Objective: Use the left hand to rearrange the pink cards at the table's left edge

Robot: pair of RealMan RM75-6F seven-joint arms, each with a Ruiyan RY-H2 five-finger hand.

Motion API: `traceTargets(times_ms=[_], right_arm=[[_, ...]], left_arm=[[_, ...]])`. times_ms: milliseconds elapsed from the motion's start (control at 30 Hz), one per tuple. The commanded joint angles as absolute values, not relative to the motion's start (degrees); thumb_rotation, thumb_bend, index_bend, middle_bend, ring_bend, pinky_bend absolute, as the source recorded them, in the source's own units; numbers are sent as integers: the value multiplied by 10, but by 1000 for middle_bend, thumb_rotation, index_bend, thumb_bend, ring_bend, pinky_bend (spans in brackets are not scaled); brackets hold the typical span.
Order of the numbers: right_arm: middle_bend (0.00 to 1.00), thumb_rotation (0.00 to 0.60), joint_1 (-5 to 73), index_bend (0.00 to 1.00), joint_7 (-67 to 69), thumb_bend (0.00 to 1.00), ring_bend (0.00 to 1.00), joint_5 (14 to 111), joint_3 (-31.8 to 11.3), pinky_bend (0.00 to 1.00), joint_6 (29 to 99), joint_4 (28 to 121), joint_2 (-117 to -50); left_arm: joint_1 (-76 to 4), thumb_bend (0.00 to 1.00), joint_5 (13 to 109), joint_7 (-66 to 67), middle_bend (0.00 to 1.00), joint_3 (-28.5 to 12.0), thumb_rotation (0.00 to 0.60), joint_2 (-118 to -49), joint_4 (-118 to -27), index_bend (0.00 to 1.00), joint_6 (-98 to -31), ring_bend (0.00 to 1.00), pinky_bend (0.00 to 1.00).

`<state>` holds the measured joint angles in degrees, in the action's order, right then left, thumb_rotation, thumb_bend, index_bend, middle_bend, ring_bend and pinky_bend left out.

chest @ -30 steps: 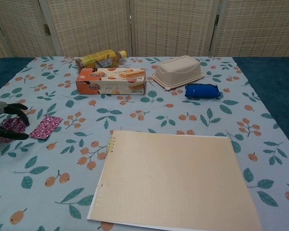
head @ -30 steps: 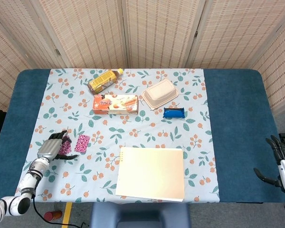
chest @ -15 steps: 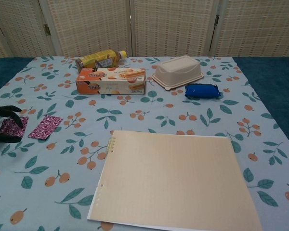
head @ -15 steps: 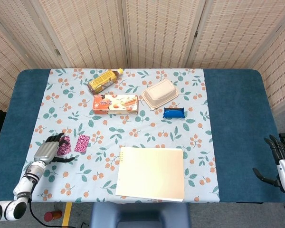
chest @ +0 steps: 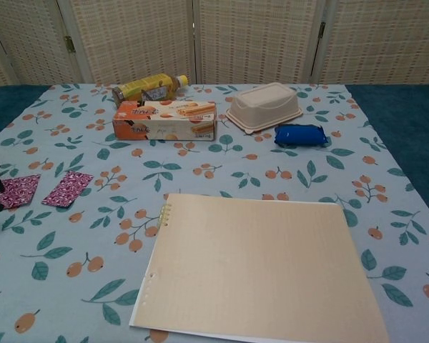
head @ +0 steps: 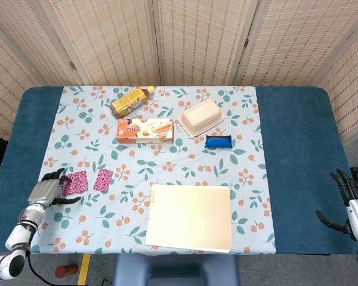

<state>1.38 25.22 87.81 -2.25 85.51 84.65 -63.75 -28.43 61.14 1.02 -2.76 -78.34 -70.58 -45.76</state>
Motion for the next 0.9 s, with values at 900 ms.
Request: traceTargets(times_ms=[900], right_arm=[[0, 600, 10, 44, 260, 284, 0, 875, -22, 0, 858, 840, -640]], left_arm=[[-280, 136, 599, 35, 0, -34, 308, -787, -715, 273, -454, 0, 0]])
